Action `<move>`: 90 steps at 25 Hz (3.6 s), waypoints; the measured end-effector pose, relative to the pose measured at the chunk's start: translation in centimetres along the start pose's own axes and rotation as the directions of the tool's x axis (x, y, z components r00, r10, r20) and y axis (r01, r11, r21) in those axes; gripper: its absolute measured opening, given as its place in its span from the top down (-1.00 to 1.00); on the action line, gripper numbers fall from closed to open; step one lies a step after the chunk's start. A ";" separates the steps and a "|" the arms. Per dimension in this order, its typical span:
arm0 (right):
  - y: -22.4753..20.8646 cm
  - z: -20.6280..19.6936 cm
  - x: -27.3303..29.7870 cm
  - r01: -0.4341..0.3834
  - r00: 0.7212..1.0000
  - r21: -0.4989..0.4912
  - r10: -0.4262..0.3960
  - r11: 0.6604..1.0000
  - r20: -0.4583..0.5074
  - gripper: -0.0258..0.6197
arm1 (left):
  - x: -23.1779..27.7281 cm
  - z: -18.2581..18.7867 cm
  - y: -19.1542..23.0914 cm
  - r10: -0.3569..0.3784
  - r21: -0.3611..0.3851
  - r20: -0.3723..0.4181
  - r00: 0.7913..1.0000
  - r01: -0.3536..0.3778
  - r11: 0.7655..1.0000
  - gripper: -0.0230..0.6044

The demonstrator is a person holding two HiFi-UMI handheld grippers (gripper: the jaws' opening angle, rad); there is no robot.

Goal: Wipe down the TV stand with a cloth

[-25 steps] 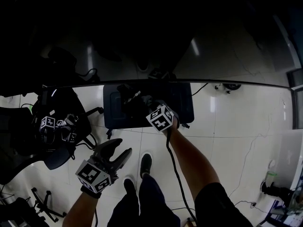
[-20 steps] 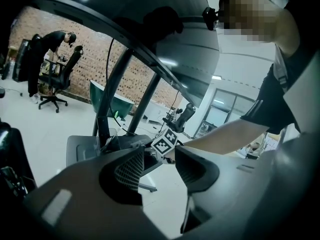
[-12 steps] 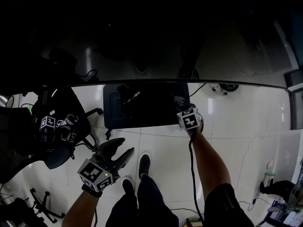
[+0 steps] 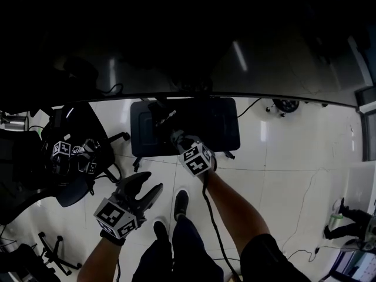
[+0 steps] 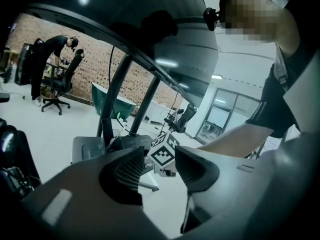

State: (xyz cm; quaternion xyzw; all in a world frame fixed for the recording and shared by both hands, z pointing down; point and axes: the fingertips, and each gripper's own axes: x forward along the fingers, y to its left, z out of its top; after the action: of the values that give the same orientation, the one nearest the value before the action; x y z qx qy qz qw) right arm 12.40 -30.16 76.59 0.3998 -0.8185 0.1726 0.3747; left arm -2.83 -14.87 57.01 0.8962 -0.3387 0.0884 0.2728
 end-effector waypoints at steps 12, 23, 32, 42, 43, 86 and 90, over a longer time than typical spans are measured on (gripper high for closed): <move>2.2 -3.6 0.6 -0.029 0.998 -0.039 0.027 0.999 -0.055 0.83 | 0.6 -0.7 0.1 0.000 0.005 -0.015 1.000 0.000 1.000 0.25; -7.4 -9.5 -5.0 0.162 0.982 0.102 -0.150 0.981 -0.119 0.83 | 4.0 -1.0 -1.6 -0.068 0.020 -0.031 0.997 0.069 0.997 0.25; -5.9 -7.0 -7.5 0.111 0.994 0.172 -0.106 0.979 -0.041 0.83 | 5.2 -2.4 -0.6 -0.079 0.057 -0.070 0.994 0.083 0.995 0.22; 11.3 6.7 -12.5 -0.449 0.881 0.305 0.361 0.840 0.304 0.83 | 5.9 -1.7 -0.4 -0.056 0.492 -0.153 0.987 0.125 0.861 -0.24; 12.3 7.6 -12.7 -0.472 0.869 0.293 0.383 0.831 0.314 0.83 | 5.8 -1.5 -0.4 -0.052 0.526 -0.163 0.985 0.132 0.840 -0.24; 16.0 12.9 -9.1 -0.548 0.823 0.276 0.450 0.790 0.346 0.63 | 9.4 -1.1 24.9 0.332 0.227 -0.171 0.928 -0.291 0.929 0.84; 15.7 11.6 -9.1 -0.540 0.832 0.276 0.455 0.795 0.318 0.63 | 11.8 -2.4 27.2 0.373 0.212 -0.239 0.897 -0.326 0.921 0.84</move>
State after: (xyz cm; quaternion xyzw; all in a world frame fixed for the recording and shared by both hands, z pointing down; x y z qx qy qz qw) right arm -1.78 -22.42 62.36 0.2473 -0.8884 0.3614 0.1376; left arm -11.72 -37.07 74.73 0.8190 -0.4448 0.2875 0.2206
